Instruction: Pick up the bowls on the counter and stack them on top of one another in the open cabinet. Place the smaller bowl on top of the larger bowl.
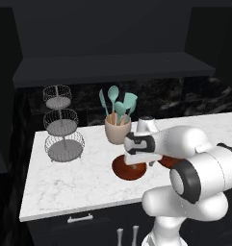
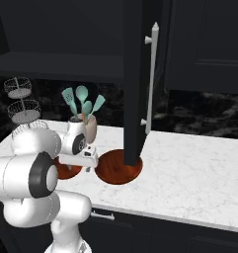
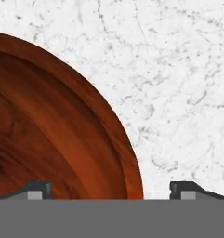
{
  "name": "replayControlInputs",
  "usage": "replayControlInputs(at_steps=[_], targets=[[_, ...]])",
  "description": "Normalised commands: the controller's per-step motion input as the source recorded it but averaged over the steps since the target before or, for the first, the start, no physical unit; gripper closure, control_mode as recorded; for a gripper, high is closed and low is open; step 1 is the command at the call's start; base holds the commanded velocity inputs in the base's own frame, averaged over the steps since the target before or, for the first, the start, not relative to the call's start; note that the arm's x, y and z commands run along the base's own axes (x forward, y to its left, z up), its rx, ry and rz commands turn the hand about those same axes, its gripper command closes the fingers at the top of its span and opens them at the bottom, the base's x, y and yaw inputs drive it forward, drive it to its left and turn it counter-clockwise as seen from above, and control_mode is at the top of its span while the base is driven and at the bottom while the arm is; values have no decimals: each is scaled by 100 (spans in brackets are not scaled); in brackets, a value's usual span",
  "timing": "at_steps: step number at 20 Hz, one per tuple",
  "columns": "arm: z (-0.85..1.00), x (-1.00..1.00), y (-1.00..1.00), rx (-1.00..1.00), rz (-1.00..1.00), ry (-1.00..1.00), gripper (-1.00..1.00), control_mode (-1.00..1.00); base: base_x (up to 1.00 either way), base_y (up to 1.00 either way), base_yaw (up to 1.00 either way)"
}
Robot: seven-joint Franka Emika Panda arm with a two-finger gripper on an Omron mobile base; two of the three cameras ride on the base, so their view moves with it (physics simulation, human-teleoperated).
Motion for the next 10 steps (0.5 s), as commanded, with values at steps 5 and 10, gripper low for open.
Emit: replayControlInputs(at_steps=[5, 10], targets=[[-16, 17, 0, 3, 0, -7, 100, -100, 0, 0, 0], [-1, 1, 0, 0, 0, -2, 100, -100, 0, 0, 0]])
